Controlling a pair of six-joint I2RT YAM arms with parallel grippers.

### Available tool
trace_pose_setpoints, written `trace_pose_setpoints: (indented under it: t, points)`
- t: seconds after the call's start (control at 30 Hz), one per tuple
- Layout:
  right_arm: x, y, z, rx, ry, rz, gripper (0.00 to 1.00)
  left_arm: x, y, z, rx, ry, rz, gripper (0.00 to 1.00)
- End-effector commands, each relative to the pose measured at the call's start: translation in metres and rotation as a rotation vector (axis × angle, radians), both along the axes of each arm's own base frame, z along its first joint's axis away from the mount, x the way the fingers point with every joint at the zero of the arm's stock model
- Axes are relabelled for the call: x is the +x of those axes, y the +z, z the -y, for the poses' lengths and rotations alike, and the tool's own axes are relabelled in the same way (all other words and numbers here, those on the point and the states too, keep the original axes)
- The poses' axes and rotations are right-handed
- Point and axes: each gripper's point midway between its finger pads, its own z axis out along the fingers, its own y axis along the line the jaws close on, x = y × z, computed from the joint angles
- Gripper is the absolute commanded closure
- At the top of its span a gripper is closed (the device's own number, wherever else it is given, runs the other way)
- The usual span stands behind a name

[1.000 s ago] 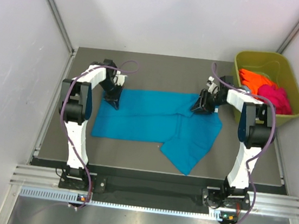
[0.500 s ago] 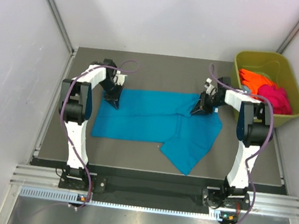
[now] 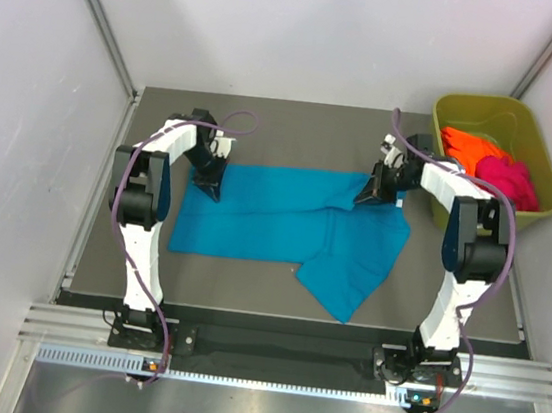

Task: Fold and stack the t-shirts
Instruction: Fold the tshirt

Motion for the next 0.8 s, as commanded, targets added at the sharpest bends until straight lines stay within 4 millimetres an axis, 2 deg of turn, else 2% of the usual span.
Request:
trace_pose_setpoints:
  t: [0.0,0.27,0.4,0.57,0.6,0.63,0.67,0.77]
  points:
    - [-0.012,0.041,-0.012,0.035,0.048,0.069,1.00,0.009,0.014,0.005,-0.021,-0.016,0.047,1.00]
    - [-0.051,0.050,-0.025,0.050,0.098,0.048,1.00,0.008,0.009,0.005,-0.023,-0.037,0.044,1.00]
    - [-0.073,0.049,-0.027,0.042,0.125,0.037,1.00,0.006,0.007,0.004,-0.023,-0.054,0.041,1.00]
    - [-0.085,0.048,-0.028,0.026,0.134,0.057,1.00,0.005,0.012,0.007,-0.038,-0.050,0.055,1.00]
    - [-0.088,0.043,-0.026,0.013,0.131,0.050,0.92,0.007,0.013,0.008,-0.043,-0.048,0.061,1.00]
    - [-0.087,0.041,-0.024,-0.001,0.124,0.054,0.77,0.007,0.014,0.008,-0.047,-0.044,0.064,1.00]
    - [-0.085,0.037,-0.020,-0.025,0.119,0.064,0.55,0.006,0.015,0.010,-0.054,-0.036,0.064,1.00]
    - [-0.071,0.046,-0.012,-0.051,0.097,0.114,0.43,0.006,0.016,0.012,-0.065,-0.023,0.064,1.00]
